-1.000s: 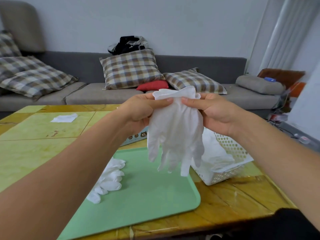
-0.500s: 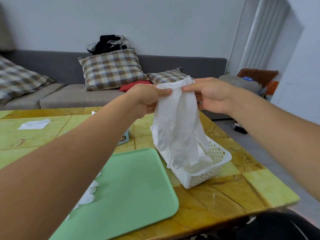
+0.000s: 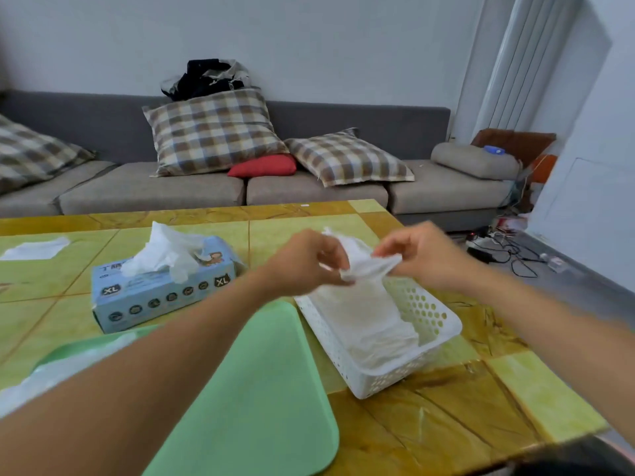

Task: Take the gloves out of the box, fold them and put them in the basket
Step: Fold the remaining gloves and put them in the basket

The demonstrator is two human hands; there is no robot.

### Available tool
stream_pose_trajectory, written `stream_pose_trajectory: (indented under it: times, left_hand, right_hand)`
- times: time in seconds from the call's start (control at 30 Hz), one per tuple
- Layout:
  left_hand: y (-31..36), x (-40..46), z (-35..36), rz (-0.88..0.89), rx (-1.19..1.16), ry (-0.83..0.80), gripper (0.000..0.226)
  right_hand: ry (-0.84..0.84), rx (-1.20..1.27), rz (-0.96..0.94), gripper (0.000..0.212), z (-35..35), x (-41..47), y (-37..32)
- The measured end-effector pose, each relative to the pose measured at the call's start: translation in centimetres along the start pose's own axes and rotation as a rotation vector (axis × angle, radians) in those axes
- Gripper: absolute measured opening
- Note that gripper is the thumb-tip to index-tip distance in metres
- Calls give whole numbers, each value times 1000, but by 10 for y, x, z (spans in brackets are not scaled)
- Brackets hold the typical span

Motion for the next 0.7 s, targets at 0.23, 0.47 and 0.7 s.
stream_pose_trajectory:
  times: [0.23, 0.47, 0.7]
  left_hand:
    - [-18, -30, 66, 14, 250, -286, 17]
    - [6, -16, 56, -55, 257, -263, 15]
    - [-34, 10, 41, -186, 952, -197, 34]
  right_hand:
    - [-203, -403, -120, 38, 46, -46, 3]
    - [-493, -315, -4, 17, 38, -44, 0]
    - [-577, -626, -93, 84, 94, 10, -14]
Point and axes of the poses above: each hand's wrist, its own x-axis towards the middle knuckle, its own z-axis out of the palm, y = z × x, the point moved 10 cm from there along x, towards the middle knuckle, and after that the axes turned 13 degrees about -x, right-handed, at the moved point
